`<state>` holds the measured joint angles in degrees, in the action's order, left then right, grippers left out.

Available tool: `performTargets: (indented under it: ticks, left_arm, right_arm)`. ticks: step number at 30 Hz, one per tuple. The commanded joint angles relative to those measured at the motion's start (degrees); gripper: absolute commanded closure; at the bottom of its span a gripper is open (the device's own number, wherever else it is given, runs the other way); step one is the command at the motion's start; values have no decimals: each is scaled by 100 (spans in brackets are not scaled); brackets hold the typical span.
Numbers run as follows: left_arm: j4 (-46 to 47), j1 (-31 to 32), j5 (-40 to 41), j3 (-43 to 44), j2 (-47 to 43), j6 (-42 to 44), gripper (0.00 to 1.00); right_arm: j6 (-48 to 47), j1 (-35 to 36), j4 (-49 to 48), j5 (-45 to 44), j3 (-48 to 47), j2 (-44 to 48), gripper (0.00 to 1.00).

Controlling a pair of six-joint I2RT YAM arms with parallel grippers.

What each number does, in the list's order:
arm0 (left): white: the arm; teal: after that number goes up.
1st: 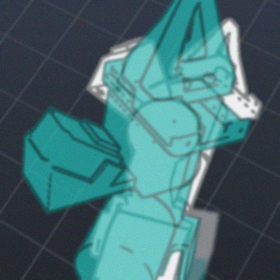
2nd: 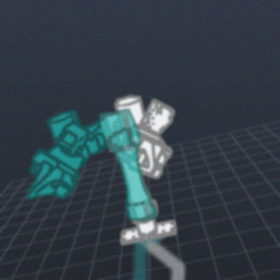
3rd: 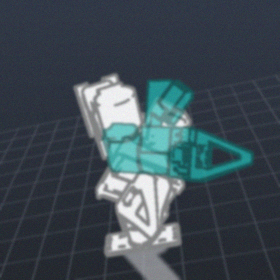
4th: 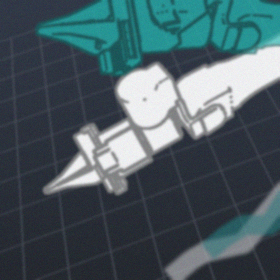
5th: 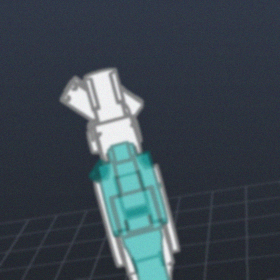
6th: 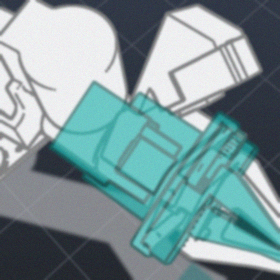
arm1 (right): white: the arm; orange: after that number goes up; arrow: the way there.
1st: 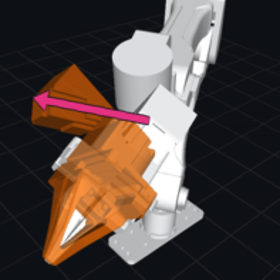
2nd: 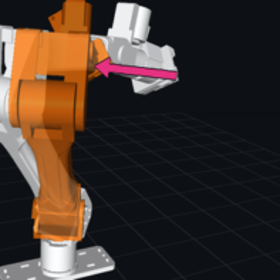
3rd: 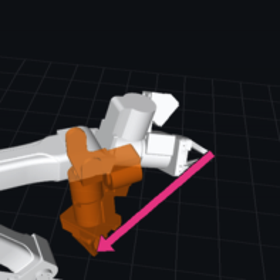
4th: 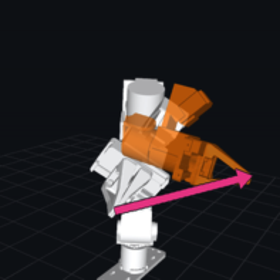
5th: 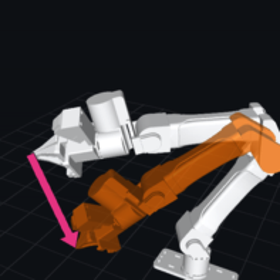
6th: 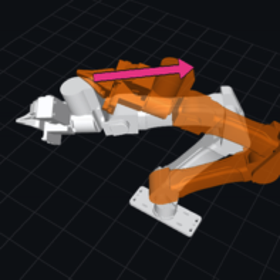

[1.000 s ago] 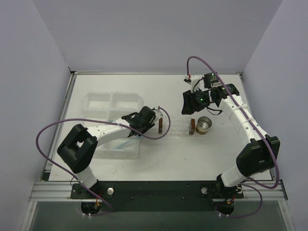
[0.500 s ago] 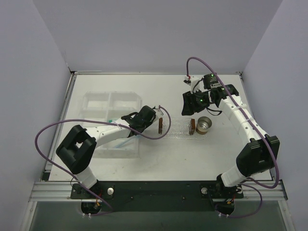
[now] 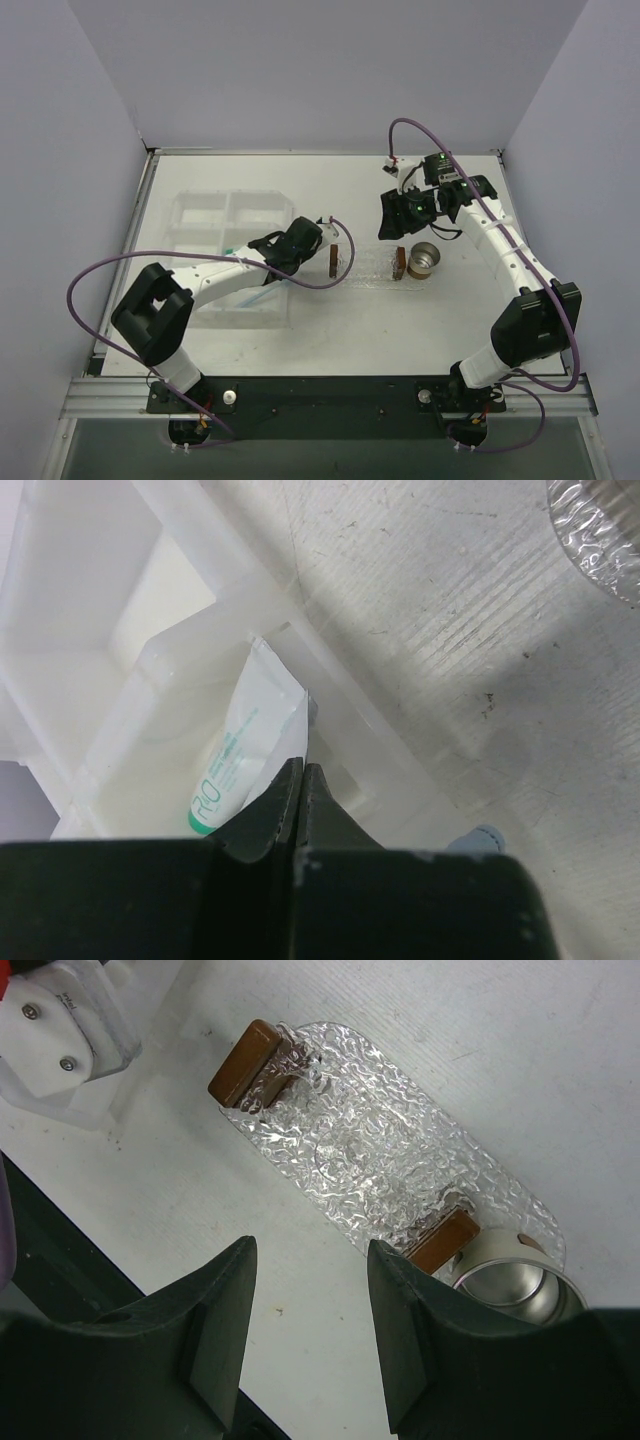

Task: Prepare toiletry sets of a toothbrush and toothpaste on the tray

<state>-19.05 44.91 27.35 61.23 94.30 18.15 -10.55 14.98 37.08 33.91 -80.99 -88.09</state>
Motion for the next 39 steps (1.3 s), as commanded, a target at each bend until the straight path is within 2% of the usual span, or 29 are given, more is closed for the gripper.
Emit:
performTargets:
  ticks: [1, 10, 15, 22, 30, 39]
  left_arm:
    - [50, -26, 297, 249, -386, 109, 100]
    - [129, -70, 552, 381, -913, 426, 100]
    - [129, -315, 341, 547, -1369, 514, 100]
    - [24, -965, -405, 908, -1941, 295, 100]
    - [103, -1370, -1126, 1241, -2574, -31, 100]
    - [208, -1555, -2962, 1646, -2970, -927, 100]
  right_arm:
    - [-44, -31, 27, 142, 57, 38, 56]
    - [0, -31, 54, 168, -83, 64, 56]
    - [35, -4, 176, 230, -460, 3, 55]
    - [61, 101, 335, 571, -1084, -129, 52]
    - [132, 338, 353, 1196, -1849, -480, 47]
    - [79, 707, -112, 2242, -2316, -569, 40]
